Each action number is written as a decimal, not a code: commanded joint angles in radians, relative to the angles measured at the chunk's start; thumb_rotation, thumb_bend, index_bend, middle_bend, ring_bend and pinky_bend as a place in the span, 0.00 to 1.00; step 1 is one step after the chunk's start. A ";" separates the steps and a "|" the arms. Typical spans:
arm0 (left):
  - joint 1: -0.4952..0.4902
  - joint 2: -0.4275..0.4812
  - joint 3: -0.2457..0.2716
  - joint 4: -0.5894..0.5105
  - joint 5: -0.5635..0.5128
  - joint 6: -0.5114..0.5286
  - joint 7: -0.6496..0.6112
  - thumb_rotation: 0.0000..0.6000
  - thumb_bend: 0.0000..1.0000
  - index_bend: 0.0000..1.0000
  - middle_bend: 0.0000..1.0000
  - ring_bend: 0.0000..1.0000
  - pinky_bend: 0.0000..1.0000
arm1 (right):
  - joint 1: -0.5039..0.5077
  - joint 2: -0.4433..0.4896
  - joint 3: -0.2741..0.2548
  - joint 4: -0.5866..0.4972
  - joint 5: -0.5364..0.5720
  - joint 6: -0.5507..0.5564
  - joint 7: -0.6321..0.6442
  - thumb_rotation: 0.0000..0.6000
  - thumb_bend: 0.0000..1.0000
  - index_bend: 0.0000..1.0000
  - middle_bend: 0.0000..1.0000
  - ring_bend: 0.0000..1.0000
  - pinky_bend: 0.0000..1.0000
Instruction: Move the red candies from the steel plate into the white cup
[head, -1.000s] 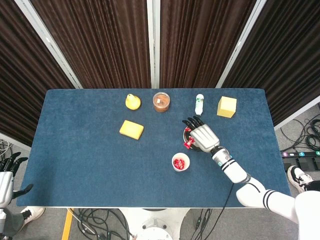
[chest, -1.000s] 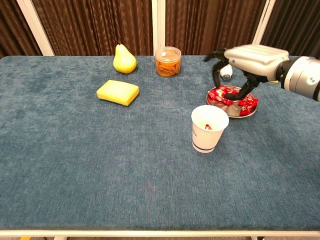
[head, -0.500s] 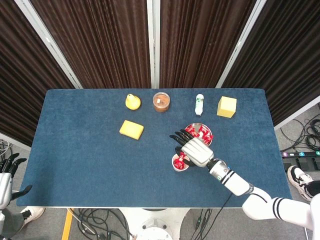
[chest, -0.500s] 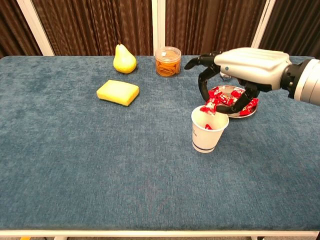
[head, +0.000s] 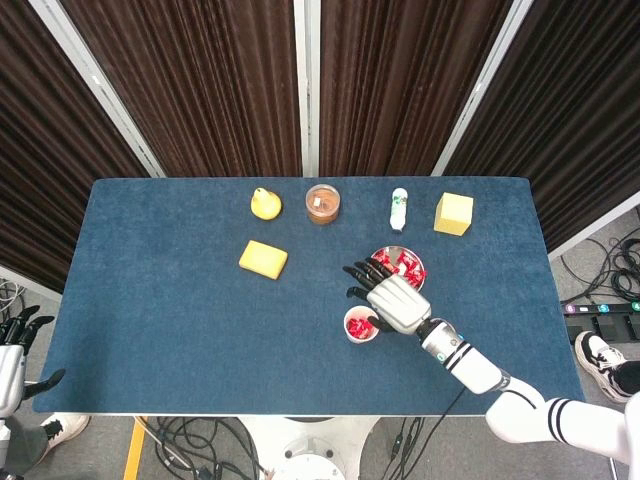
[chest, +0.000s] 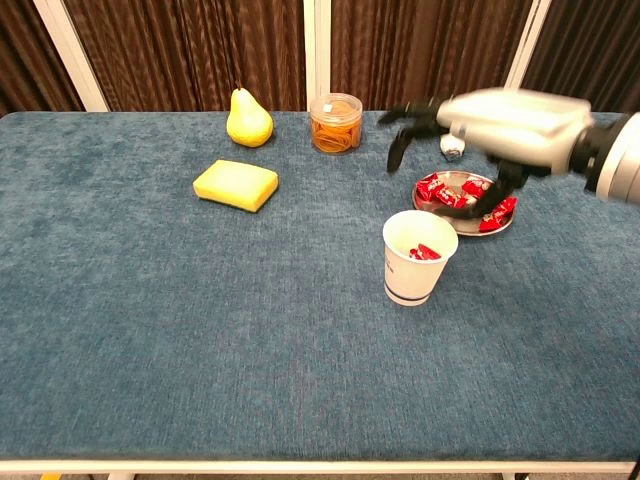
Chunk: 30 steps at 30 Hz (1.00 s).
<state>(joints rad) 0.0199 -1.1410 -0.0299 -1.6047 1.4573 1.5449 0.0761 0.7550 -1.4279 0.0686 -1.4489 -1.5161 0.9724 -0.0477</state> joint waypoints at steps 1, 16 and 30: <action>0.000 -0.001 0.000 0.001 0.001 0.001 -0.002 1.00 0.09 0.31 0.24 0.21 0.22 | 0.000 0.000 0.048 0.065 0.084 -0.021 0.003 1.00 0.25 0.37 0.06 0.00 0.00; 0.003 0.005 0.001 -0.011 0.001 0.004 0.008 1.00 0.09 0.31 0.24 0.21 0.22 | 0.094 -0.209 0.105 0.428 0.394 -0.283 -0.162 1.00 0.25 0.42 0.06 0.00 0.00; 0.005 0.004 0.002 -0.007 -0.003 0.001 0.003 1.00 0.09 0.31 0.24 0.21 0.22 | 0.129 -0.301 0.121 0.572 0.492 -0.354 -0.223 1.00 0.25 0.42 0.06 0.00 0.00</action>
<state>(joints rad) 0.0247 -1.1372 -0.0277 -1.6116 1.4543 1.5460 0.0795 0.8827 -1.7274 0.1908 -0.8785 -1.0257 0.6204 -0.2686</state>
